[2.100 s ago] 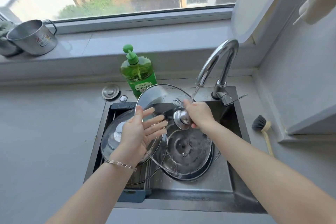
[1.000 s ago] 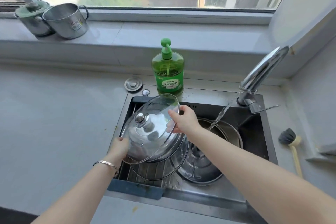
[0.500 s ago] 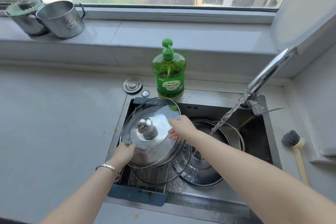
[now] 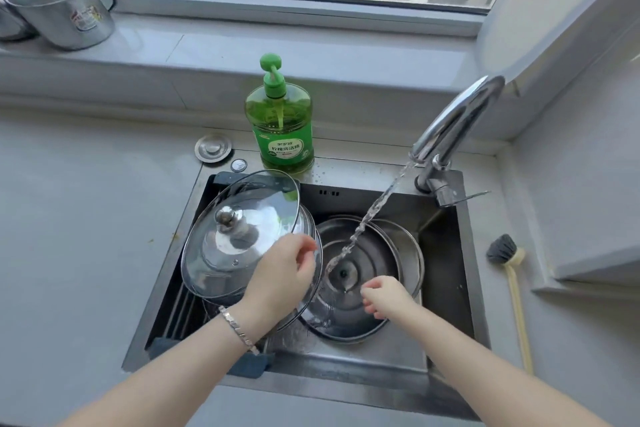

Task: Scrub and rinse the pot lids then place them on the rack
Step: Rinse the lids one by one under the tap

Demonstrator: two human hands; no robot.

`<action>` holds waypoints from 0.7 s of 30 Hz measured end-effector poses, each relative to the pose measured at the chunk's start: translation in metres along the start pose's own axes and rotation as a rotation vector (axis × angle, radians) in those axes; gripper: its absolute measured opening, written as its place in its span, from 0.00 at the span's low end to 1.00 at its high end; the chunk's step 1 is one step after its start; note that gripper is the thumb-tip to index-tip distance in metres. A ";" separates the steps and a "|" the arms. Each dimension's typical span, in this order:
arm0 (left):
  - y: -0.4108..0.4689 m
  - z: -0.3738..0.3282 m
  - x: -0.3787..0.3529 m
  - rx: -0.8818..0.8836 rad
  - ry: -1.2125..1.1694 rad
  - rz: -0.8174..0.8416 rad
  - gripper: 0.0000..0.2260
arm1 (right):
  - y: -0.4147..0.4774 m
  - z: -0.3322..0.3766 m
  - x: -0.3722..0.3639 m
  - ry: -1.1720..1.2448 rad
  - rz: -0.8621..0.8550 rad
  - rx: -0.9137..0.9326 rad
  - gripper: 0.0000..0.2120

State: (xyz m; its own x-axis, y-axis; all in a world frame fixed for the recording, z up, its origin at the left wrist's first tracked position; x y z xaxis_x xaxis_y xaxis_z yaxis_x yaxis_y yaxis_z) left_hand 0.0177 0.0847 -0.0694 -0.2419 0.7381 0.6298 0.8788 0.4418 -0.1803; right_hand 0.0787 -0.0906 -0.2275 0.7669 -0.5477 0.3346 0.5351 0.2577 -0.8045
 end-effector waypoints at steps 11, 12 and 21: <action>0.008 0.052 -0.098 0.368 -0.136 0.202 0.09 | 0.094 -0.082 0.045 -0.055 -0.196 -0.128 0.23; 0.008 0.056 -0.096 0.384 -0.145 0.191 0.09 | 0.099 -0.084 0.043 0.001 -0.199 -0.152 0.24; -0.004 0.064 -0.081 0.510 -0.290 0.132 0.10 | 0.068 -0.061 0.041 0.274 -0.122 -0.033 0.05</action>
State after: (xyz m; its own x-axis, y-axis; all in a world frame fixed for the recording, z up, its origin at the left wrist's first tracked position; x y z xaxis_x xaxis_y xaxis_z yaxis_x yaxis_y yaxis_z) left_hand 0.0079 0.0555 -0.1682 -0.3097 0.8805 0.3589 0.6180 0.4733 -0.6277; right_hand 0.1252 -0.1440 -0.2982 0.5715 -0.7683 0.2883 0.6017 0.1534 -0.7838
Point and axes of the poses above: each hand's wrist, its own y-axis towards the middle knuckle, its own x-axis out of the back of the hand, z = x × y, the point moved 10 cm from there along y, towards the middle knuckle, and after that the axes turned 3 degrees about -y, right-handed, at the moved point
